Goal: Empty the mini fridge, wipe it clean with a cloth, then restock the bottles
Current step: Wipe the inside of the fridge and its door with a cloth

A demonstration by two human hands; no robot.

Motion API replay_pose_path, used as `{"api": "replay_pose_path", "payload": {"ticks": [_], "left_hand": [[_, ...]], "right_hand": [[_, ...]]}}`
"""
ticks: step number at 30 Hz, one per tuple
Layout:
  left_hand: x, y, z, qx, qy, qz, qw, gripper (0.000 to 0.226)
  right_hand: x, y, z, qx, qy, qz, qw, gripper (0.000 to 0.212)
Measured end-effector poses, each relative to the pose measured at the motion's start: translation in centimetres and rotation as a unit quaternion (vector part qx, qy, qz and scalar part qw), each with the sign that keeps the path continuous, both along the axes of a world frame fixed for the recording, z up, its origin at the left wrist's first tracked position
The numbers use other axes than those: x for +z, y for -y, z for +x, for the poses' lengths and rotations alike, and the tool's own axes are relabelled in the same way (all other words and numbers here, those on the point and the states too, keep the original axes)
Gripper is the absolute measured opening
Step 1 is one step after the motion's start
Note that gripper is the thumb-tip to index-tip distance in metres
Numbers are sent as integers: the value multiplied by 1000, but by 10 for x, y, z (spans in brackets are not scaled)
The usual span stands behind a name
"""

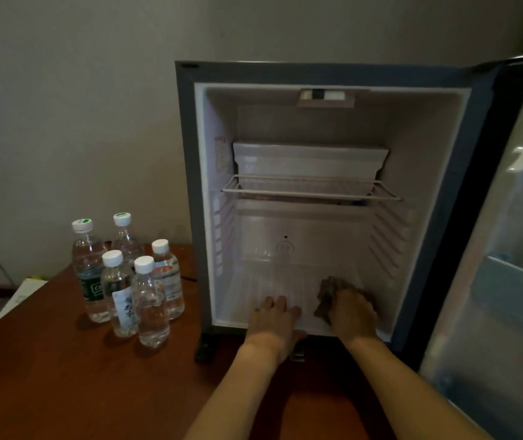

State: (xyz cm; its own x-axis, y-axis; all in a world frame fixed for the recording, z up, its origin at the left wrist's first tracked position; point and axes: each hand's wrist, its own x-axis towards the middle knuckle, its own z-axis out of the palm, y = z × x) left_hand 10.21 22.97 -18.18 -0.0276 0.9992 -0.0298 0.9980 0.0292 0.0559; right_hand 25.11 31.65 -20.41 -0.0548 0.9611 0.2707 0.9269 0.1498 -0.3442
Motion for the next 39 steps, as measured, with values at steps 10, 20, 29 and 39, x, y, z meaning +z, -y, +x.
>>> {"api": "replay_pose_path", "payload": {"ticks": [10, 20, 29, 39], "left_hand": [[-4, -4, -3, -5, 4, -3, 1000, 53], [-2, -1, -1, -6, 11, -6, 1000, 55], [-4, 5, 1, -6, 2, 12, 1000, 55], [-8, 3, -4, -18, -11, 31, 999, 57]], "right_hand": [[28, -63, -30, -25, -1, -10, 1000, 30], [12, -9, -6, 39, -4, 16, 999, 31], [-15, 27, 17, 37, 91, -33, 995, 36], [-7, 6, 9, 71, 31, 9, 997, 33]]}}
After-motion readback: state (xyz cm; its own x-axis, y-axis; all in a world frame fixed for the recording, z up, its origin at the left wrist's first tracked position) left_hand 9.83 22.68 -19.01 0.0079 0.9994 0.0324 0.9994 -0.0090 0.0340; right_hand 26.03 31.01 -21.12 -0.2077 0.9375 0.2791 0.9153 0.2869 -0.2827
